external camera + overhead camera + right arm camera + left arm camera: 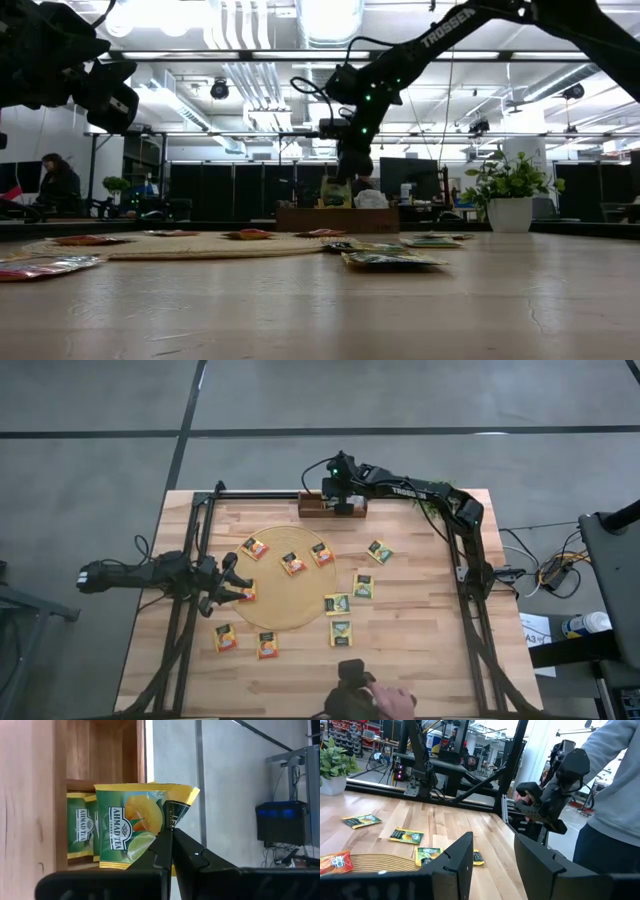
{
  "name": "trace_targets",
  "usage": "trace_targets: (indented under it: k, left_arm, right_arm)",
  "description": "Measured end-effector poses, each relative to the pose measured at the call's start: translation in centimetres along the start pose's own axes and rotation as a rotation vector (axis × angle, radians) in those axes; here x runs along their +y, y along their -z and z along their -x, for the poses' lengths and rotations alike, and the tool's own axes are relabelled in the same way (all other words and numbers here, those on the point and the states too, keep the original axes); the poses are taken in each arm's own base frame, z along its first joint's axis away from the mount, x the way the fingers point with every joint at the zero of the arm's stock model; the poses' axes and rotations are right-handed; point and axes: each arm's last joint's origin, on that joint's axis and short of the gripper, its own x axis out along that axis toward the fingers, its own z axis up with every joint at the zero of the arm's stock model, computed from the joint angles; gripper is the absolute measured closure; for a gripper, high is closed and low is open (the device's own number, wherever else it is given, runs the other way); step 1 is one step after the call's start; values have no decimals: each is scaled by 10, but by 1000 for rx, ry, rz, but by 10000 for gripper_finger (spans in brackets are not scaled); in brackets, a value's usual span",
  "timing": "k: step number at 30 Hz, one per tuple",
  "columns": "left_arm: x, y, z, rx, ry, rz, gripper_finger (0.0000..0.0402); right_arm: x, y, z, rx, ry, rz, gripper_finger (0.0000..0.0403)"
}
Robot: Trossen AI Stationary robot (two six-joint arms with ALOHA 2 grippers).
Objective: Pick & Place Tea
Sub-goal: Put the yellow tea bag into the middle section of the wooden organizer
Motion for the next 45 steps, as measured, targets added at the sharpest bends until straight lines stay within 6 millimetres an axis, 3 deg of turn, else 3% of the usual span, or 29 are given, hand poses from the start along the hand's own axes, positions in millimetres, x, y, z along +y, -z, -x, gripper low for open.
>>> trace_targets:
  k: [21,45]
  left_arm:
    - [0,0,0,0,1,0,264]
    - [0,0,0,0,0,0,264]
  right_arm:
    - [12,4,-25,30,-32,26,394]
    - [12,4,-26,30,-31,52,390]
